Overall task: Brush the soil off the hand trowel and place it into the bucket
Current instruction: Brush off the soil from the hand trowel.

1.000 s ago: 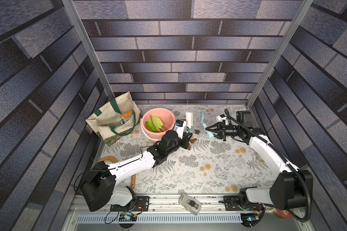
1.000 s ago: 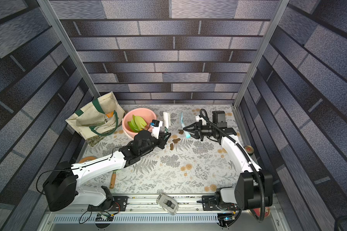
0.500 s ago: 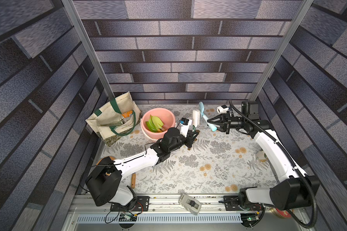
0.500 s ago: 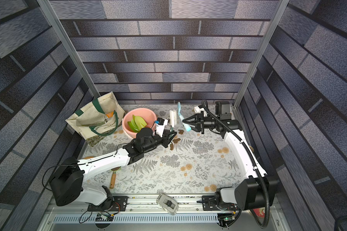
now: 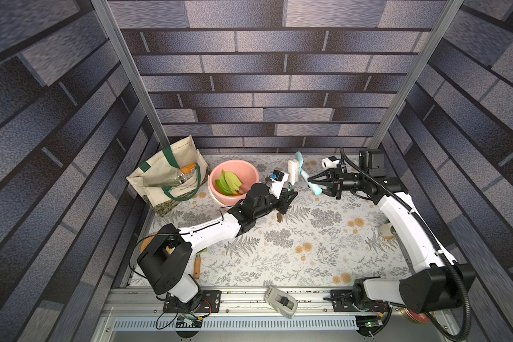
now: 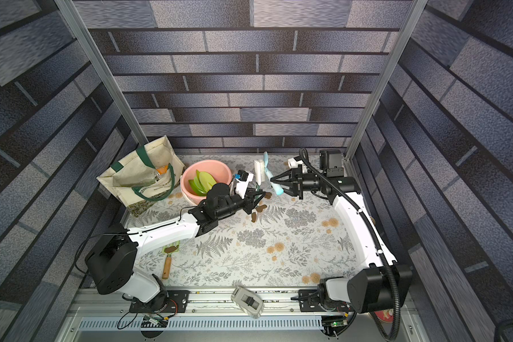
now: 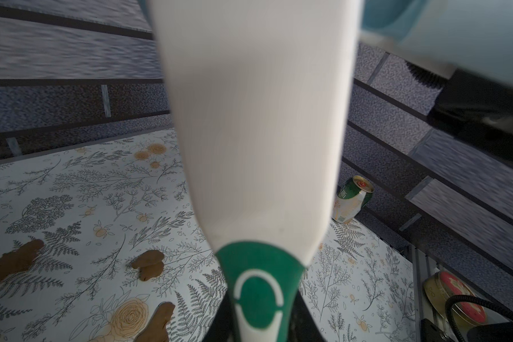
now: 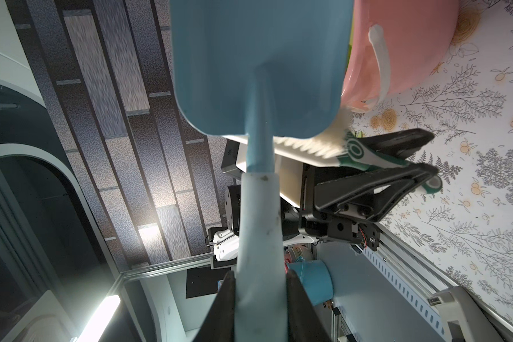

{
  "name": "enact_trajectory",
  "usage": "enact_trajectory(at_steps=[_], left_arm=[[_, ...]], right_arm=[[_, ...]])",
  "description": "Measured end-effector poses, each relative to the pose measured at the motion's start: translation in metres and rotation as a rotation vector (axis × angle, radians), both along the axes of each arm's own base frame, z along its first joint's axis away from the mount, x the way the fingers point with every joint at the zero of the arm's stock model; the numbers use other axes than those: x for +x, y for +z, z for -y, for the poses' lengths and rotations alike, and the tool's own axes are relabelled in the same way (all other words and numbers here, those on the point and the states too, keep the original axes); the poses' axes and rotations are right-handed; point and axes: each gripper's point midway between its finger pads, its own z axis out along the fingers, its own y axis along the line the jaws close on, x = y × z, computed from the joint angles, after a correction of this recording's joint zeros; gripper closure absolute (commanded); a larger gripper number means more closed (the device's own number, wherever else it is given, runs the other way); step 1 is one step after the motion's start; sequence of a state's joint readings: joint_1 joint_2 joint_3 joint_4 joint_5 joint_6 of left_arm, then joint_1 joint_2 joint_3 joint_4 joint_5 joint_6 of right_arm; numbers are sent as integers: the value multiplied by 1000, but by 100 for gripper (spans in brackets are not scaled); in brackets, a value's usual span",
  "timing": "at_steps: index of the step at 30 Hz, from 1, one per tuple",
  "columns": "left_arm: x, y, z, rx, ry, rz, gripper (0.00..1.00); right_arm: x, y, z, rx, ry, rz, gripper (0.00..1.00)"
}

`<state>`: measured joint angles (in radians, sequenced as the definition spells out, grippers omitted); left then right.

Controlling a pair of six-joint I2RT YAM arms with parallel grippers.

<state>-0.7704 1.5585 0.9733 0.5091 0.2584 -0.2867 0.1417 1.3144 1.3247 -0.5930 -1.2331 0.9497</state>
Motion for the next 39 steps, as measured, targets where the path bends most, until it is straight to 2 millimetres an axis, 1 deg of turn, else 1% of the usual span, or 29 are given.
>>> enact_trajectory(at_steps=[6,12,17,19,22,24,26,29,31,32,36,39], left_arm=[[11,8,2,5,-34,20,100],[23,16,14,10,-85,42,100],[36,1,30,39,-115,14,100],[46,-10,33,53,-108,-9,100],[59,-30,30,61,-83,-64,100],[67,-37,25,58,-61,-93,100],[73,-38,18,51,-40,-108,100],[77,-35,8,42,-10,-110,100],[73,-31,0,43,7,-107,100],[67,-28,-3,41,9,-103,100],[41,-3,-14,19,10,-64,100],[22,20,-12,-7,-16,-27,100]], right_arm=[[-6,2,1,-1,0,-8,82],[-12,4,2,-1,-1,-4,81],[-16,8,2,1,-2,13,81],[-17,9,3,0,-4,19,81],[-18,10,3,-1,-7,24,81],[-18,10,3,-1,-7,24,81],[-18,10,3,-2,-7,25,82],[-17,10,3,-4,-10,25,82],[-17,10,3,-4,-10,25,82],[-17,10,3,-4,-10,25,82],[-15,7,3,-9,-11,20,82],[-13,1,3,-16,-9,2,82]])
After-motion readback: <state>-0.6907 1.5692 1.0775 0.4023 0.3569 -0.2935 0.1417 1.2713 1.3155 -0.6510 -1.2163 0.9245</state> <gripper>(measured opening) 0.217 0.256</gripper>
